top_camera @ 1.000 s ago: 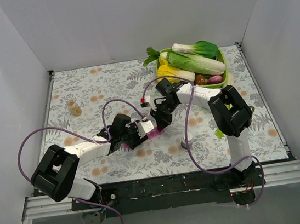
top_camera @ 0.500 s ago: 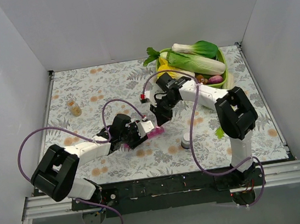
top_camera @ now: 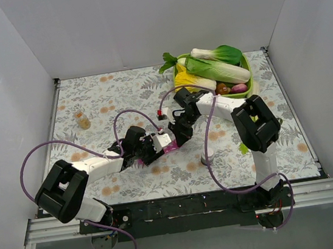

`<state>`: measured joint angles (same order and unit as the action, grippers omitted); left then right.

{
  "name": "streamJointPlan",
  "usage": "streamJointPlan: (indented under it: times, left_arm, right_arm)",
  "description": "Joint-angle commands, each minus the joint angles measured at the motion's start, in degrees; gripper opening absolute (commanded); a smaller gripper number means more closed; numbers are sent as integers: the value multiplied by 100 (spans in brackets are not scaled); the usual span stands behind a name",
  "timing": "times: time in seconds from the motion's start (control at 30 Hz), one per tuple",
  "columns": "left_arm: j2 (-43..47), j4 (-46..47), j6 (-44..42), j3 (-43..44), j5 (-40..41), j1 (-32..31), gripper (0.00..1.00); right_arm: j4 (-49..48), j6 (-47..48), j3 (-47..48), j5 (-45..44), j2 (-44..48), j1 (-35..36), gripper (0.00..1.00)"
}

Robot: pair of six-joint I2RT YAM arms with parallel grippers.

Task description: Sort the pills into containers

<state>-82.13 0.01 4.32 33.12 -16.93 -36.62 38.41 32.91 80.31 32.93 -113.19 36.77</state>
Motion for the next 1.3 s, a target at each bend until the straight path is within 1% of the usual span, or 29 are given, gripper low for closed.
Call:
streamJointPlan:
  times: [0.0,0.13,0.3,0.37,0.47,0.5,0.57,0.6,0.67,0.7,0.73,0.77,0.8,0.83,0.87,0.9,0.93,0.97,1.0,1.07,1.1,1.13,1.17,1.2,1.23,1.27]
  left_arm:
    - [-207,-696,78,-122,58,-29,19]
    - [-216,-695,69,-104,58,-20,18]
    - [-172,-704,96,-104,76,-21,19]
    - [-137,-687,148,-78,102,-20,21]
    - [-23,-669,262,-34,146,-29,31]
    - [3,-652,289,-25,155,-21,38]
    - [153,-651,411,1,172,-12,45]
    - [205,-634,447,18,181,-12,57]
    - [329,-660,561,54,234,-12,64]
    - [364,-730,570,80,199,-20,67]
    - [477,-722,605,80,190,-12,74]
    - [539,-722,727,98,172,-12,78]
    - [592,-722,781,106,181,-20,82]
    - [662,-730,807,115,164,-12,87]
    - [802,-748,851,141,146,-12,90]
    - [899,-783,999,150,137,-12,93]
    - [1005,-792,1088,168,137,-12,97]
    - [1275,-836,1141,185,137,-20,98]
    - [1435,-836,1333,229,120,-12,98]
    - [1812,-836,1519,282,102,-12,98]
    - [2215,-827,1667,352,93,-12,98]
    - [2453,-792,1982,396,137,-3,98]
    - [2665,-783,2151,440,137,-3,98]
    - [3058,-757,2318,484,137,14,98]
    - [3219,-757,2807,624,250,23,98]
    - [3351,-783,3090,703,399,32,98]
  right_arm:
    - [34,-39,-25,-533,-388,-4,1]
    - [61,23,89,-296,-81,5,1]
    - [333,234,397,231,462,-74,1]
    - [360,321,450,302,683,-135,1]
    - [343,418,293,250,1148,-214,2]
    - [325,453,231,241,1393,-249,6]
    - [290,515,21,162,1736,-329,9]
    - [272,550,-76,153,1860,-372,12]
    - [211,612,-304,170,2254,-495,15]
    - [193,629,-367,170,2396,-539,20]
    - [149,673,-419,170,2537,-635,22]
    - [140,699,-472,188,2799,-689,24]
    - [140,726,-560,196,2924,-750,29]
    - [123,752,-604,205,3056,-872,32]
    - [96,761,-639,205,3318,-935,35]
    - [79,752,-683,214,3451,-1005,41]
    - [79,761,-692,231,3574,-1145,44]
    - [44,744,-710,232,3819,-1224,47]
    - [17,726,-710,232,3943,-1312,58]
    - [-36,708,-701,284,4311,-1585,69]
    - [-114,708,-701,276,4436,-1664,81]
    - [-184,674,-745,215,4567,-1821,87]
    - [-281,578,-771,127,4786,-1893,92]
    - [-708,46,-824,-48,4901,-1945,98]
    - [-869,-255,-877,-598,4981,-2016,98]
    - [-949,-563,-851,-803,5077,-2086,98]
